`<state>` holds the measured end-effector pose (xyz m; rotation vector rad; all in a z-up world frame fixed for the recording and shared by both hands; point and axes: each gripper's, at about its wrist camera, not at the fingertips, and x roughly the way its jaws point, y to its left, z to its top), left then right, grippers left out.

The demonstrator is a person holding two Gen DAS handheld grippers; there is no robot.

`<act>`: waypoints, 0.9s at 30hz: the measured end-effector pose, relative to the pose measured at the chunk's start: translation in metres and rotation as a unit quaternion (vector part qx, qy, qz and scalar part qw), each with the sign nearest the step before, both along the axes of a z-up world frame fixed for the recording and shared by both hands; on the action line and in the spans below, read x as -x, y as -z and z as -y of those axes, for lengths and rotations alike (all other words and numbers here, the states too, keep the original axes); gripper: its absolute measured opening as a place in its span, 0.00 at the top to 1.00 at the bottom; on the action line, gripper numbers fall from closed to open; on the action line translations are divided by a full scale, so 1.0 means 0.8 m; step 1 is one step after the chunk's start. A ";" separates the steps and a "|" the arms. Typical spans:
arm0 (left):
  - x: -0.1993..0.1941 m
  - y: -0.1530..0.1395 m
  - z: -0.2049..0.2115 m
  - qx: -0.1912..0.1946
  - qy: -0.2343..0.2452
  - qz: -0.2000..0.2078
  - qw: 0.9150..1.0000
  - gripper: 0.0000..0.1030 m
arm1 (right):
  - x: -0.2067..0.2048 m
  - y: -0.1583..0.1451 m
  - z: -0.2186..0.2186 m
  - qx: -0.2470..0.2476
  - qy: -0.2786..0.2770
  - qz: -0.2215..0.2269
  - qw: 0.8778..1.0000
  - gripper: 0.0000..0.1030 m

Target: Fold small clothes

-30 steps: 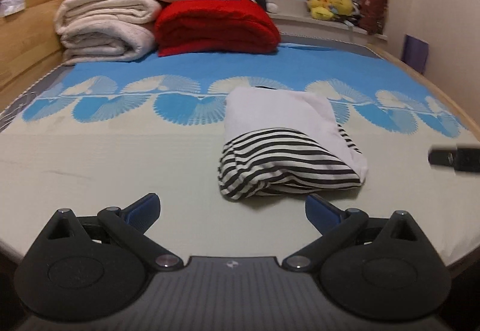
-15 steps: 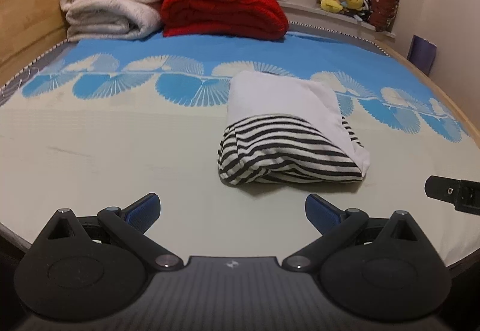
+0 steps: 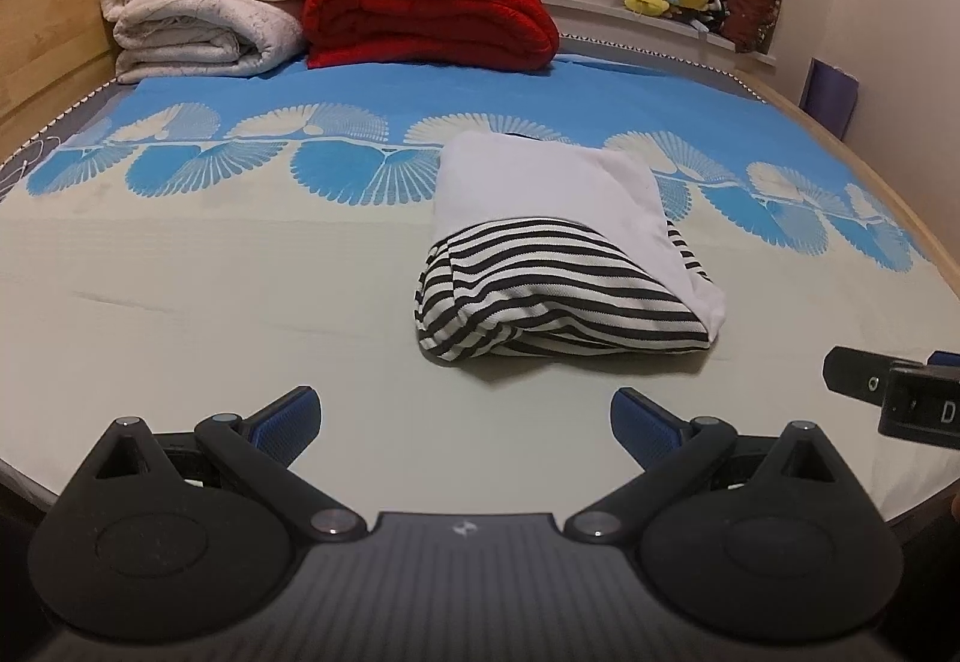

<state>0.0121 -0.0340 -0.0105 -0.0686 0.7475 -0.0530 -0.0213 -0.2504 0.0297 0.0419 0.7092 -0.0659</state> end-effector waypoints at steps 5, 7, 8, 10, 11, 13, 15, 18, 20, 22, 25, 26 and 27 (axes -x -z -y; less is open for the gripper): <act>0.000 0.001 0.001 -0.005 0.002 -0.001 1.000 0.00 | 0.001 0.001 0.001 0.000 0.001 0.000 1.000 0.03; 0.000 0.001 0.000 -0.004 0.002 0.001 1.000 0.00 | 0.002 0.000 0.001 0.000 -0.001 0.001 1.000 0.03; 0.000 0.001 0.000 -0.004 0.002 0.001 1.000 0.00 | 0.003 0.000 0.000 0.001 -0.001 0.003 1.000 0.03; -0.001 0.001 0.001 -0.004 0.001 0.001 1.000 0.00 | 0.003 0.000 -0.002 0.003 -0.004 0.004 1.000 0.03; -0.001 0.002 0.001 -0.003 0.001 0.000 1.000 0.00 | 0.003 0.000 -0.003 0.004 -0.005 0.004 1.000 0.03; -0.002 0.003 0.001 -0.003 0.003 -0.002 1.000 0.00 | 0.002 0.000 -0.003 0.004 -0.004 0.003 1.000 0.03; -0.001 0.003 0.002 -0.004 0.004 -0.001 1.000 0.00 | 0.002 0.000 -0.003 0.003 -0.004 0.003 1.000 0.03; -0.001 0.002 0.002 -0.004 0.003 0.001 1.000 0.00 | 0.003 0.000 -0.005 0.005 -0.005 0.004 1.000 0.03; -0.001 0.002 0.002 -0.002 0.002 0.000 1.000 0.00 | 0.003 0.000 -0.005 0.006 -0.006 0.004 1.000 0.03; -0.001 0.002 0.002 -0.002 0.002 0.001 1.000 0.00 | 0.004 0.000 -0.005 0.006 -0.006 0.005 1.000 0.03; -0.001 0.002 0.001 -0.003 0.002 0.002 1.000 0.00 | 0.004 -0.001 -0.005 0.005 -0.005 0.004 1.000 0.03; -0.001 0.002 0.001 -0.003 0.003 0.002 1.000 0.00 | 0.004 -0.001 -0.004 0.004 -0.005 0.004 1.000 0.03; -0.001 0.002 0.001 -0.003 0.003 0.002 1.000 0.00 | 0.004 -0.001 -0.005 0.004 -0.005 0.004 1.000 0.03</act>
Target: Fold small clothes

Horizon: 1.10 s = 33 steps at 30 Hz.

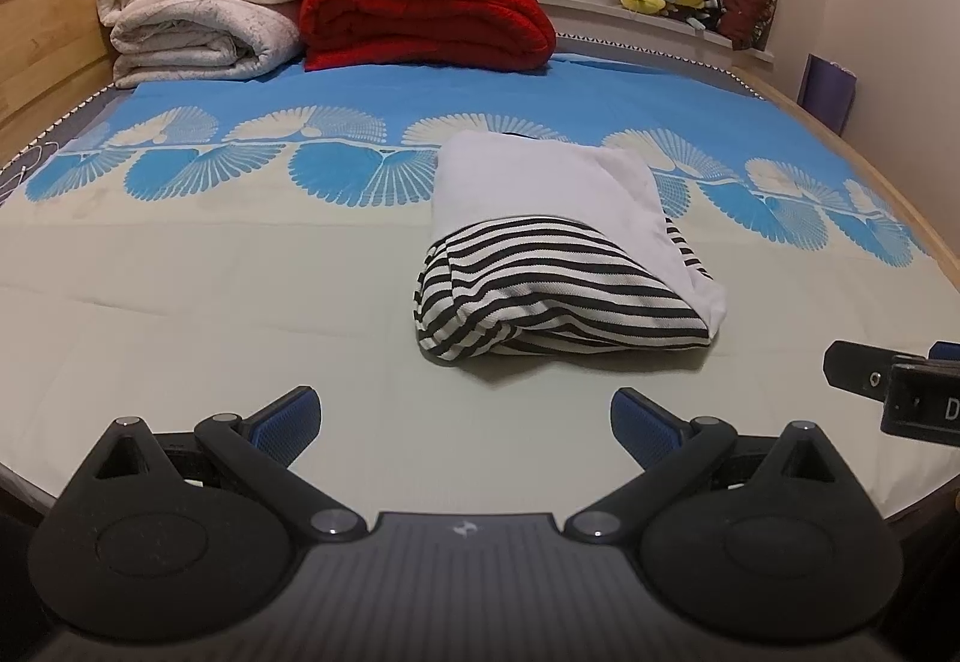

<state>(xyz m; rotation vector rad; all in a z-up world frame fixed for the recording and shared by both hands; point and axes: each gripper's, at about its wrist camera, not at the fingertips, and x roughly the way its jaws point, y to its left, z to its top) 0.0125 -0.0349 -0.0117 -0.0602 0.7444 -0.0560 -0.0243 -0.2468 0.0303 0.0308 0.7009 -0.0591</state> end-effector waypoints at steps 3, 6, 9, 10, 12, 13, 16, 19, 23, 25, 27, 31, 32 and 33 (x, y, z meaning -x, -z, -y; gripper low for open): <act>0.000 0.000 0.000 0.000 0.000 0.001 1.000 0.00 | 0.000 0.000 0.000 0.000 -0.001 0.000 1.000 0.03; 0.001 0.000 0.000 0.000 0.001 0.001 1.000 0.00 | 0.000 0.000 -0.001 0.001 -0.002 -0.001 1.000 0.03; 0.002 -0.001 0.001 0.001 0.003 0.001 1.000 0.00 | 0.000 0.000 -0.001 0.000 -0.001 -0.001 1.000 0.03; 0.002 -0.001 0.001 0.001 0.003 0.002 1.000 0.00 | 0.000 0.000 -0.001 0.000 -0.001 -0.002 1.000 0.03; 0.002 -0.001 0.001 0.001 0.003 0.002 1.000 0.00 | 0.000 0.000 -0.001 0.000 -0.002 -0.002 1.000 0.03; 0.002 -0.001 0.001 0.002 0.003 0.002 1.000 0.00 | -0.001 0.001 -0.001 0.001 -0.002 -0.002 1.000 0.03; 0.002 -0.001 0.002 0.002 0.003 0.002 1.000 0.00 | -0.001 0.001 -0.002 0.002 -0.004 -0.003 1.000 0.03; 0.002 -0.001 0.002 0.001 0.004 0.001 1.000 0.00 | -0.001 0.001 -0.002 0.002 -0.004 -0.003 1.000 0.03; 0.002 0.000 0.002 0.002 0.005 0.001 1.000 0.00 | -0.001 0.002 -0.002 0.001 -0.004 -0.003 1.000 0.03; 0.002 0.000 0.002 0.001 0.005 0.001 1.000 0.00 | -0.001 0.002 -0.002 0.001 -0.004 -0.003 1.000 0.03; 0.002 0.000 0.002 0.001 0.005 0.000 1.000 0.00 | -0.001 0.002 -0.002 0.001 -0.004 -0.003 1.000 0.03; 0.002 0.000 0.002 0.002 0.005 0.001 1.000 0.00 | -0.002 0.002 -0.002 0.001 -0.004 -0.004 1.000 0.03; 0.002 0.000 0.002 0.002 0.005 0.001 1.000 0.00 | -0.002 0.002 -0.002 0.000 -0.004 -0.004 1.000 0.03; 0.002 0.000 0.002 0.002 0.005 0.001 1.000 0.00 | -0.002 0.002 -0.002 0.000 -0.004 -0.004 1.000 0.03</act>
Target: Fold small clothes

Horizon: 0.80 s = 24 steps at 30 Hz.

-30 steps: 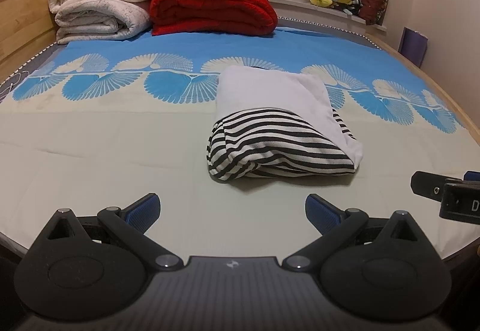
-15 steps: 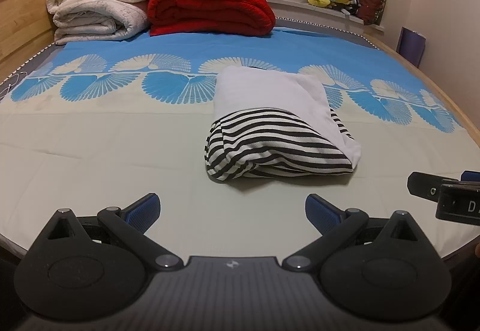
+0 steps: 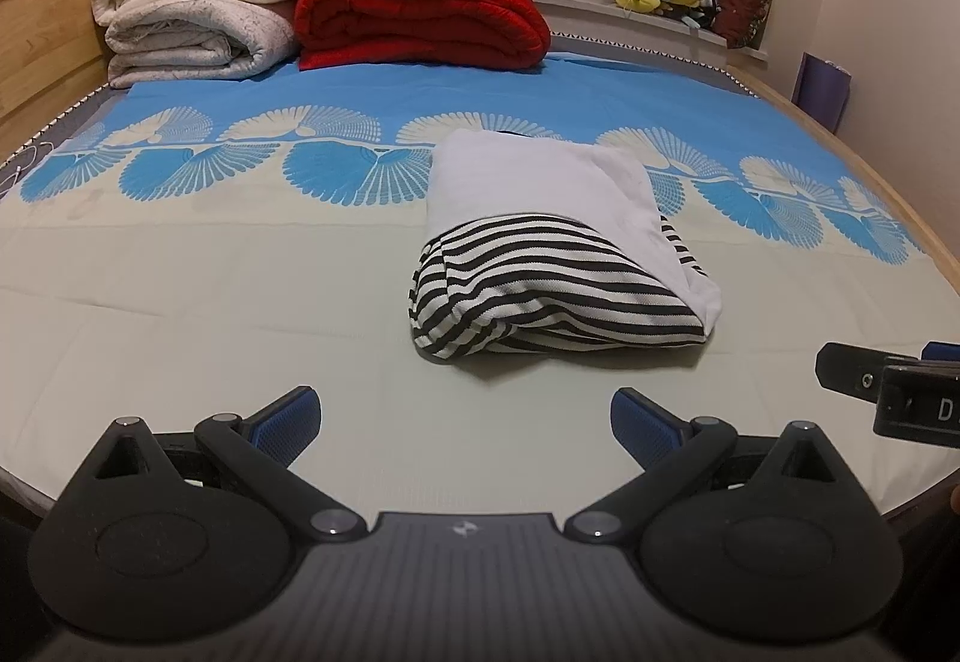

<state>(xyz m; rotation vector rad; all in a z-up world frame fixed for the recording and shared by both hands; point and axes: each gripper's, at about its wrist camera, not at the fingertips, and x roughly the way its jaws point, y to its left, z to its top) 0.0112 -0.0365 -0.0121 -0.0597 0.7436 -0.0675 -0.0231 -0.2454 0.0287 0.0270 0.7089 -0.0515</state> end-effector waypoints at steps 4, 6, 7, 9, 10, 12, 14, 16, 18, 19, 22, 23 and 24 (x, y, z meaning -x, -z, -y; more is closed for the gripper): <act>0.001 0.001 0.000 0.000 0.001 0.001 1.000 0.00 | 0.000 0.000 0.000 0.001 0.000 0.000 1.000 0.03; 0.001 0.001 0.001 0.000 0.001 0.001 1.000 0.00 | 0.000 0.000 0.000 0.000 0.000 0.000 1.000 0.03; 0.001 0.001 0.001 0.000 0.001 0.001 1.000 0.00 | 0.000 0.000 0.000 0.000 0.000 0.000 1.000 0.03; 0.000 0.001 0.001 0.000 0.000 0.001 1.000 0.00 | 0.000 0.000 0.000 0.001 0.000 0.000 1.000 0.03; 0.000 0.001 0.001 0.000 0.000 0.001 1.000 0.00 | 0.000 0.000 0.000 0.001 0.000 0.000 1.000 0.03; 0.000 0.001 0.001 0.000 0.000 0.001 1.000 0.00 | 0.000 0.000 0.000 0.000 0.000 0.000 1.000 0.03; 0.000 0.001 0.001 0.000 0.001 0.001 1.000 0.00 | 0.000 0.000 0.000 0.000 0.000 0.000 1.000 0.03; 0.001 0.001 0.002 0.000 0.002 0.002 1.000 0.00 | 0.000 0.000 0.000 0.000 0.000 0.000 1.000 0.03; 0.001 0.001 0.002 0.000 0.002 0.002 1.000 0.00 | 0.000 0.000 0.000 0.000 0.000 0.000 1.000 0.03; 0.001 0.001 0.002 0.000 0.002 0.002 1.000 0.00 | 0.000 0.000 0.000 0.000 0.000 0.000 1.000 0.03; 0.001 0.001 0.003 0.000 0.002 0.002 1.000 0.00 | 0.000 -0.001 0.000 0.000 0.000 0.000 1.000 0.03; 0.001 0.001 0.003 0.000 0.001 0.002 1.000 0.00 | 0.000 0.000 0.000 0.000 0.000 0.000 1.000 0.03; 0.001 0.001 0.002 0.000 0.001 0.002 1.000 0.00 | 0.000 -0.001 0.000 0.000 0.000 0.000 1.000 0.03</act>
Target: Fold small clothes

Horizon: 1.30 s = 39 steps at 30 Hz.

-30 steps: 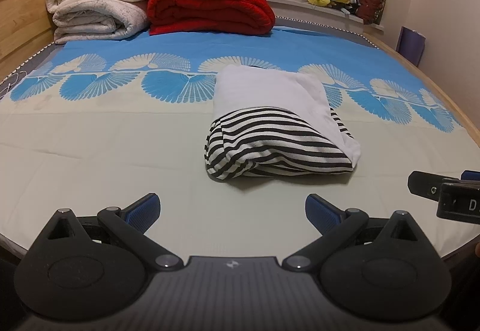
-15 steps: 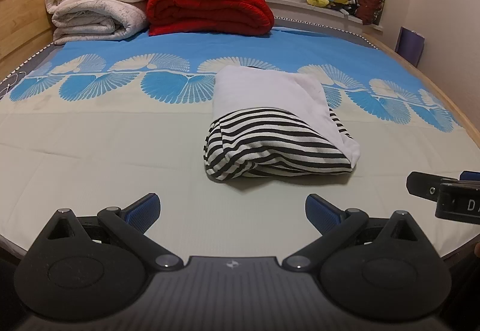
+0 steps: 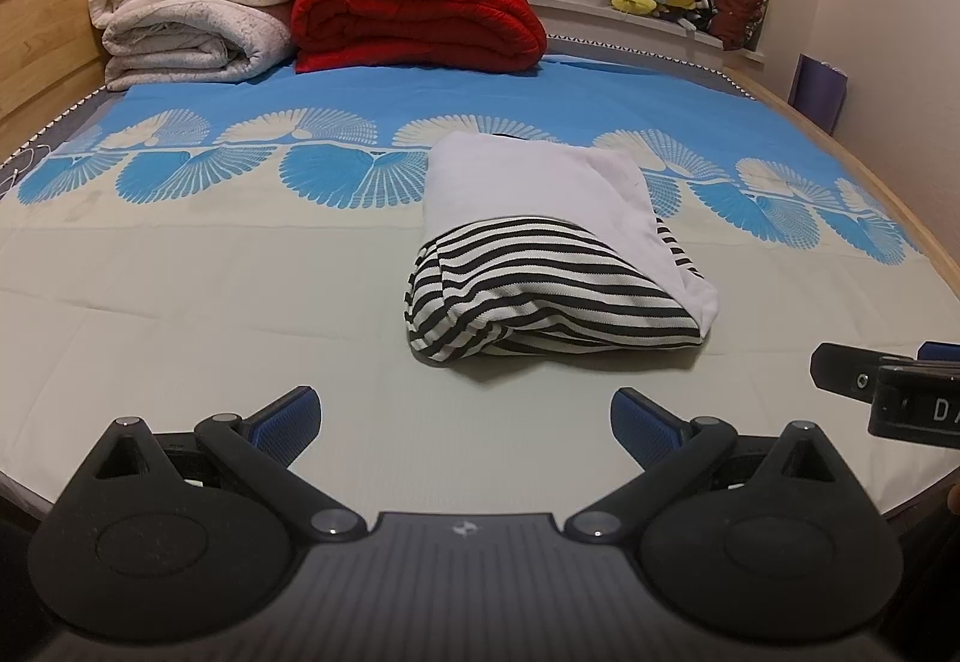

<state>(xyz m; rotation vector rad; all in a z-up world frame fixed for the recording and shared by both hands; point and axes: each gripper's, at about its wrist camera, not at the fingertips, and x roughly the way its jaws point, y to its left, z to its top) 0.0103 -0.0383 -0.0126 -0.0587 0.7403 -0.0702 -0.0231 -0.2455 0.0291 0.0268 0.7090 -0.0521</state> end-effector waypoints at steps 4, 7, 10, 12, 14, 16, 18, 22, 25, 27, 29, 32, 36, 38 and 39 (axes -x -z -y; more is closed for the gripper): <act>0.000 0.000 0.001 0.000 0.001 0.000 1.000 0.00 | 0.000 0.000 0.000 0.000 0.000 0.000 1.000 0.03; 0.000 -0.001 0.002 0.000 0.001 0.001 1.000 0.00 | 0.000 0.000 0.000 0.000 0.000 0.000 1.000 0.03; 0.000 -0.001 0.002 0.000 0.001 0.000 1.000 0.00 | 0.000 0.000 0.000 0.000 0.000 0.000 1.000 0.03; 0.000 -0.001 0.002 0.000 0.001 0.000 1.000 0.00 | 0.000 0.000 0.000 0.000 0.000 0.000 1.000 0.03; -0.001 -0.001 0.003 0.000 0.001 0.001 1.000 0.00 | 0.000 0.000 0.000 0.000 -0.001 0.000 1.000 0.03; -0.001 -0.002 0.005 0.000 0.002 0.002 1.000 0.00 | 0.000 0.001 -0.001 0.001 -0.001 0.000 1.000 0.03; -0.001 -0.002 0.005 0.000 0.003 0.002 1.000 0.00 | 0.000 0.001 -0.001 0.000 0.000 0.000 1.000 0.03; -0.001 -0.002 0.005 0.000 0.002 0.002 1.000 0.00 | 0.000 0.001 -0.001 0.000 -0.001 0.000 1.000 0.03; -0.001 -0.002 0.005 0.000 0.002 0.002 1.000 0.00 | 0.000 0.001 -0.001 0.000 0.000 0.000 1.000 0.03; -0.001 -0.002 0.006 0.000 0.003 0.002 1.000 0.00 | 0.000 0.001 -0.001 0.000 0.000 0.000 1.000 0.03; -0.001 -0.002 0.005 0.000 0.002 0.002 1.000 0.00 | 0.000 0.001 -0.001 0.000 0.000 0.000 1.000 0.03; -0.001 -0.002 0.005 0.000 0.002 0.002 1.000 0.00 | 0.000 0.001 -0.001 0.000 0.000 0.000 1.000 0.03; -0.002 -0.002 0.005 0.000 0.003 0.002 1.000 0.00 | 0.000 0.001 0.000 0.000 0.000 0.000 1.000 0.03; -0.002 -0.002 0.005 0.000 0.002 0.002 1.000 0.00 | 0.000 0.001 0.000 0.000 0.000 0.000 1.000 0.03; -0.002 -0.002 0.006 0.000 0.002 0.002 1.000 0.00 | 0.000 0.001 0.000 0.000 0.000 0.000 1.000 0.03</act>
